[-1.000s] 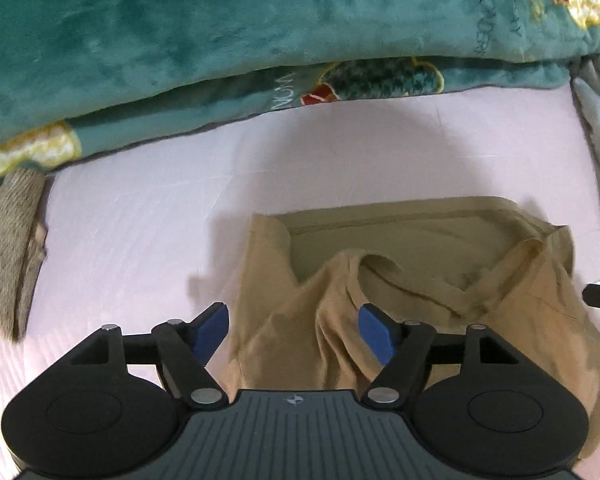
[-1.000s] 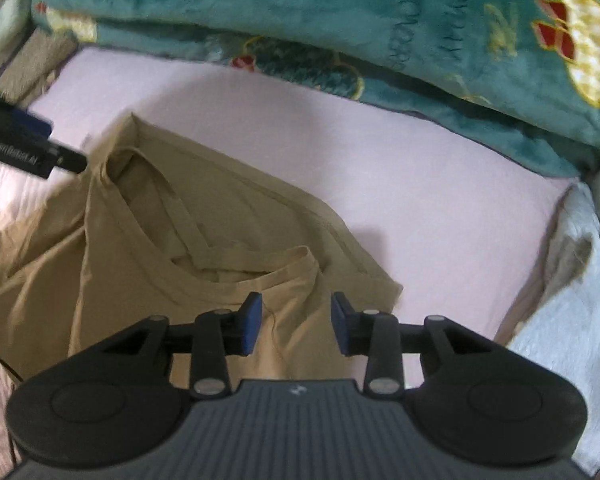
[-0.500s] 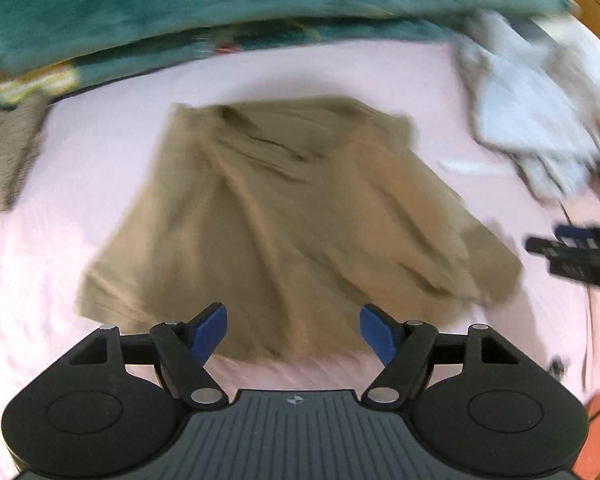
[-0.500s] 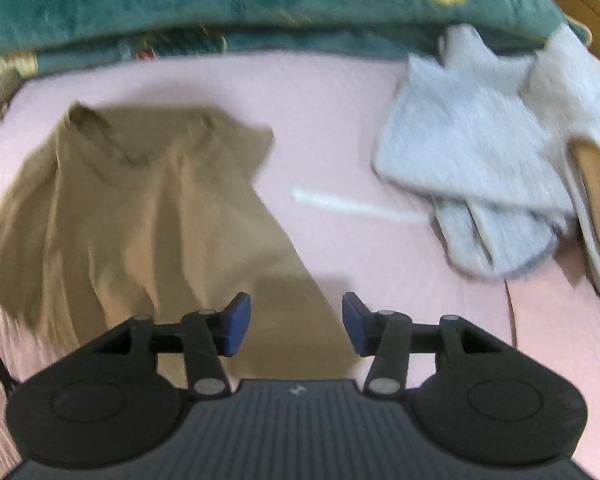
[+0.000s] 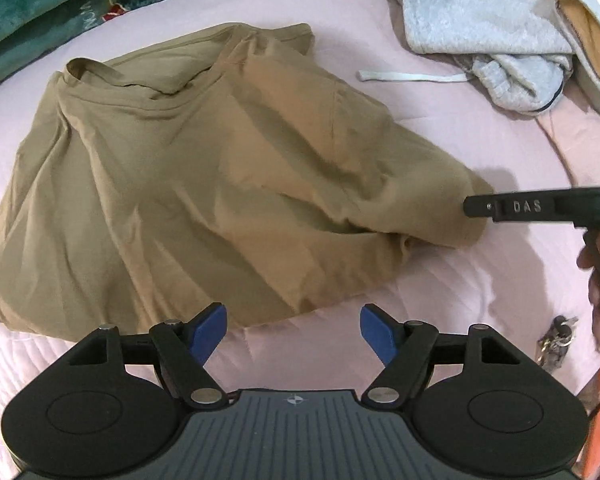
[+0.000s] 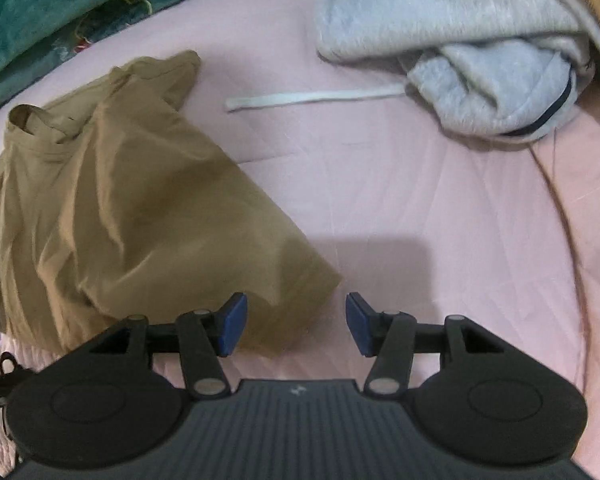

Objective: Fold clothes

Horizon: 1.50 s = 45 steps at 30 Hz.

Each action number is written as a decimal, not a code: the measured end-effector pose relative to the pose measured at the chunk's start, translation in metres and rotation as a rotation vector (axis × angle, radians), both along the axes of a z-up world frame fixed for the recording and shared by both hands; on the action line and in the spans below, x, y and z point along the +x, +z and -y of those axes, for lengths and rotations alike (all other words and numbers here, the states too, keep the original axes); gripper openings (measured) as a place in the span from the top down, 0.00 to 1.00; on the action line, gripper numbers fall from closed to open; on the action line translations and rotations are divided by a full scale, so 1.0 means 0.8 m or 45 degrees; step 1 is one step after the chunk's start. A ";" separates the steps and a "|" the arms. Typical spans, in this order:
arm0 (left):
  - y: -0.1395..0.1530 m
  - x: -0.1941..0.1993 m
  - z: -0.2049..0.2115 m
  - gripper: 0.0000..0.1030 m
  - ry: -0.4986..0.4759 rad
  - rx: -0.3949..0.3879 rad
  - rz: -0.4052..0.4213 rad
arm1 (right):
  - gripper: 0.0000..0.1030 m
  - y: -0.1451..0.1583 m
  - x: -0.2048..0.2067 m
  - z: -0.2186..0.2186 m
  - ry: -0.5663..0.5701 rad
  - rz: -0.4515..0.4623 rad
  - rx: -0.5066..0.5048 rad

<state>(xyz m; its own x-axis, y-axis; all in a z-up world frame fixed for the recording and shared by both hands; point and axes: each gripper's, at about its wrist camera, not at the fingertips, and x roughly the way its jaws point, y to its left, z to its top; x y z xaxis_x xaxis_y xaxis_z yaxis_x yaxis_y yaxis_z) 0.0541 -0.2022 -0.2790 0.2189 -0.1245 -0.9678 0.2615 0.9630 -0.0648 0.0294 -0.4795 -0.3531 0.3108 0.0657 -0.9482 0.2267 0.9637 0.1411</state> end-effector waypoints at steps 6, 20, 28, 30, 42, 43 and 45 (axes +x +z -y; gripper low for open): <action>0.000 0.014 -0.003 0.27 0.011 0.036 0.011 | 0.50 -0.023 0.010 -0.006 0.077 -0.026 0.028; 0.016 0.038 0.013 0.41 0.012 -0.043 0.110 | 0.99 0.058 0.009 -0.034 0.204 0.145 -0.075; 0.055 0.036 -0.067 0.39 0.112 -0.079 0.121 | 0.99 0.143 0.046 -0.113 0.337 0.280 -0.130; 0.063 0.040 -0.100 0.39 0.154 -0.085 0.127 | 0.99 0.158 0.060 -0.145 0.389 0.297 -0.136; 0.052 0.078 -0.296 0.39 0.334 -0.058 0.091 | 1.00 0.151 0.133 -0.371 0.611 0.256 -0.132; 0.048 0.080 -0.311 0.38 0.346 -0.054 0.080 | 0.99 0.143 0.138 -0.387 0.623 0.232 -0.143; 0.034 0.083 -0.340 0.37 0.364 -0.075 0.057 | 0.95 0.128 0.143 -0.409 0.626 0.201 -0.200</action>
